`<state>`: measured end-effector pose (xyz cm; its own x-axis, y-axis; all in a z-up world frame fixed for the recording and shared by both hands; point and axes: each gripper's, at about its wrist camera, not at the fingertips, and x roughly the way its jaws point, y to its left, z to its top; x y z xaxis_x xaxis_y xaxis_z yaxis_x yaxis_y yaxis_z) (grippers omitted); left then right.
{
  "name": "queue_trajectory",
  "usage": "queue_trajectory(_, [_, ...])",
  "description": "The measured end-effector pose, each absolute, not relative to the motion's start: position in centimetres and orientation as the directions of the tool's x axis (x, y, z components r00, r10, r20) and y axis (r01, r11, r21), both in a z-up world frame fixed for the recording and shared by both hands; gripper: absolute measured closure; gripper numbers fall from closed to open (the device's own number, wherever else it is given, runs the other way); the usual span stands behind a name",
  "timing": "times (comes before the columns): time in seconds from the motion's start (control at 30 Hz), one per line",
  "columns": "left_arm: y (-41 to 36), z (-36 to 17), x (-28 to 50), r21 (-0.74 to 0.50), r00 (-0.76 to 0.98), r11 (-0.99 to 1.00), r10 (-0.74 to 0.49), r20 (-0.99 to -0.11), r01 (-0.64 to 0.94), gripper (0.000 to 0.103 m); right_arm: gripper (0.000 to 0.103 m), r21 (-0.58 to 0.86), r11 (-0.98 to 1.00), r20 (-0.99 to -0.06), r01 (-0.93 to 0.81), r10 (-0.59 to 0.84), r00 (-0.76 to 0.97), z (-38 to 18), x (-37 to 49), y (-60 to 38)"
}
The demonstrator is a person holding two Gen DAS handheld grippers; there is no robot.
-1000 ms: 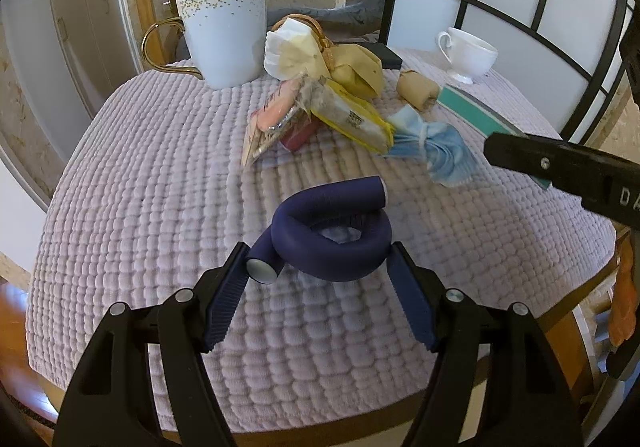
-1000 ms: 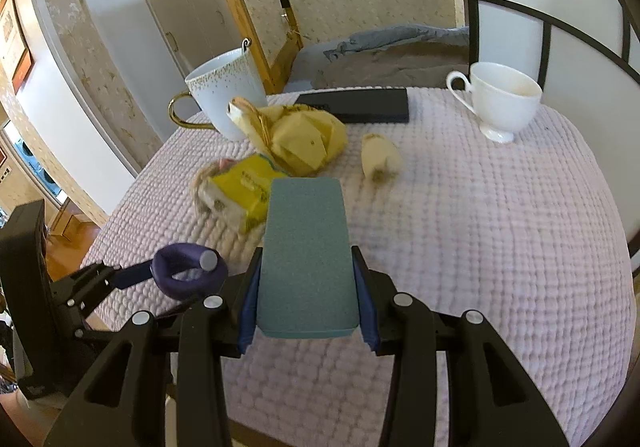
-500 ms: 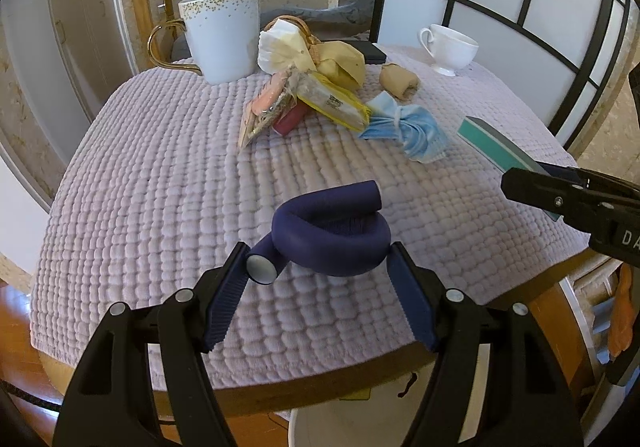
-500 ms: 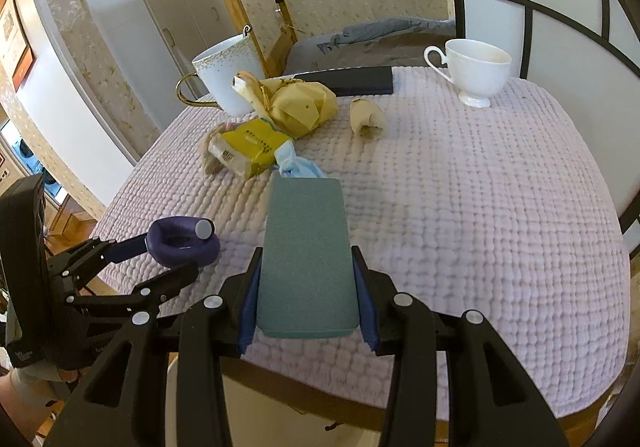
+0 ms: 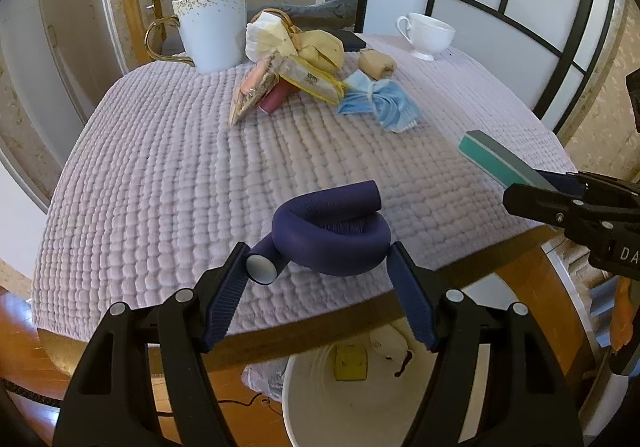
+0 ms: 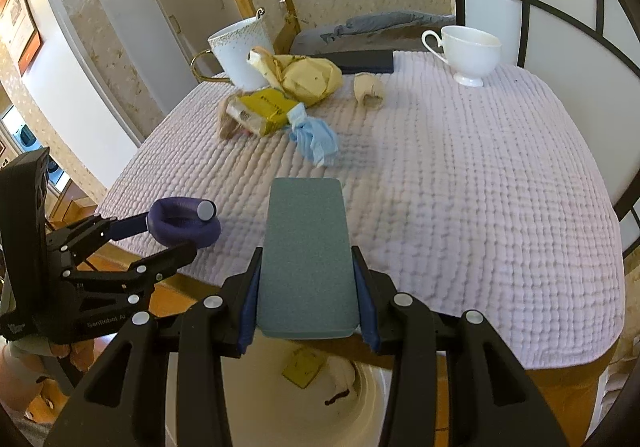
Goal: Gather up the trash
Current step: 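Carry the purple roller and teal box over the bin and release both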
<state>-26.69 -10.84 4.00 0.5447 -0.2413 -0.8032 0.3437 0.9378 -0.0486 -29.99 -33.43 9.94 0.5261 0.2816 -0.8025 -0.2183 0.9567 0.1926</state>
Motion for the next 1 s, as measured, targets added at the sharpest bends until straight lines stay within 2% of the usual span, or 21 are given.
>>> queue_trajectory(0.77, [-11.1,4.0,-32.5,-0.049,0.5,0.905,-0.278,-0.82,0.423,0.032,0.063,0.194,0.949,-0.837,-0.247,0.292,0.463,9.2,-36.0,-32.7])
queue_trajectory(0.83, [-11.2,4.1,-33.0,-0.049,0.497,0.9,-0.283,-0.82,0.433,0.038,0.063,0.191,0.949,-0.84,-0.249,0.289,0.459,9.1,-36.5,-32.6])
queue_trajectory(1.0, [-11.4,3.8,-33.8,-0.049,0.481,0.89,-0.291,-0.827,0.454,0.038,0.063,0.193,0.949,-0.847,-0.249,0.289,0.446,8.7,-37.0,-32.4])
